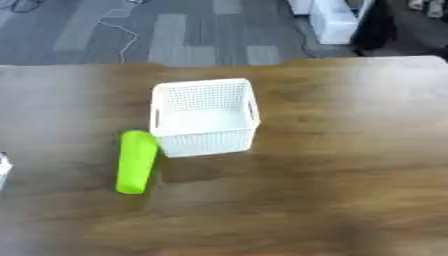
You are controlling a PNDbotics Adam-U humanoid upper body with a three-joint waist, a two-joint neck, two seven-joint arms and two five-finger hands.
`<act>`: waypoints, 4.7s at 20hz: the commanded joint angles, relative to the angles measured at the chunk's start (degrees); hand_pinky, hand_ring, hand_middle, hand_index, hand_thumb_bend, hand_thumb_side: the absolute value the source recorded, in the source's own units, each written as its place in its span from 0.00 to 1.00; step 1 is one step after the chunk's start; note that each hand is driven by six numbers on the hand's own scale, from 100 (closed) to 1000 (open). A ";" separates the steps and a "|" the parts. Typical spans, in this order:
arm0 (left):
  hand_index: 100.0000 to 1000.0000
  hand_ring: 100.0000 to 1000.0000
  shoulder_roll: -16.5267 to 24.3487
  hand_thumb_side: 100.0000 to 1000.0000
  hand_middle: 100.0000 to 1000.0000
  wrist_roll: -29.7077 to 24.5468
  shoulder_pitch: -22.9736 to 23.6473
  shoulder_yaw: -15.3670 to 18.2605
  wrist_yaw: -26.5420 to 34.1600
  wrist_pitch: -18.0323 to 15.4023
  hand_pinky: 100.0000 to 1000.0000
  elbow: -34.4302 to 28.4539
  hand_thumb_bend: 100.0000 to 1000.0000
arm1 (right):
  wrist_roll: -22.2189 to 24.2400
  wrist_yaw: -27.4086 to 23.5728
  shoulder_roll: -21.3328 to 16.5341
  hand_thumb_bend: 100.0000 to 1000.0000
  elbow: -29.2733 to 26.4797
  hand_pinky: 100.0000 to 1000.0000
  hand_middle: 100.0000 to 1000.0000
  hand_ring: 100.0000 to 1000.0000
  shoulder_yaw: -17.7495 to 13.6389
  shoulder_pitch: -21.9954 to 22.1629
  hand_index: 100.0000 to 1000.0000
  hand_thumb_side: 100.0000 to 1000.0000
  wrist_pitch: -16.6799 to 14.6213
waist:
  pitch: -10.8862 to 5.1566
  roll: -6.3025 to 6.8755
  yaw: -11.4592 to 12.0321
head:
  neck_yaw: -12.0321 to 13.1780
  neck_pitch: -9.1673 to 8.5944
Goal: Pick up objects on the table and place them in the box.
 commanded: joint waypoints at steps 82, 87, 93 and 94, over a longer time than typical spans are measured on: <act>0.90 0.98 40.63 0.84 0.91 0.04 -2.44 -17.14 -73.70 -22.00 0.87 19.29 1.00 | -1.70 -2.40 -1.06 0.23 -0.76 0.29 0.44 0.41 1.20 -3.95 0.52 1.00 -2.92 | 0.98 2.07 -5.56 | 4.93 -0.04; 0.90 0.99 39.30 0.80 0.91 1.02 -5.54 -17.79 -75.03 -19.33 0.86 22.37 1.00 | -1.15 -2.94 -0.55 0.23 -0.76 0.29 0.44 0.41 1.46 -4.60 0.52 1.00 -3.00 | 1.62 1.96 -6.31 | 4.82 -0.04; 0.90 0.99 38.67 0.79 0.92 1.05 -8.08 -19.51 -75.22 -19.73 0.86 21.22 1.00 | -0.22 -3.06 -0.36 0.22 -0.76 0.29 0.44 0.41 1.50 -5.03 0.52 1.00 -2.72 | 1.85 1.93 -6.88 | 5.08 -0.04; 0.93 0.99 38.56 0.78 0.92 1.05 -8.45 -19.67 -75.35 -19.66 0.85 21.07 1.00 | 0.53 -2.71 -0.29 0.22 -0.76 0.28 0.44 0.41 1.43 -5.14 0.52 1.00 -2.49 | 1.87 1.92 -7.03 | 5.26 -0.04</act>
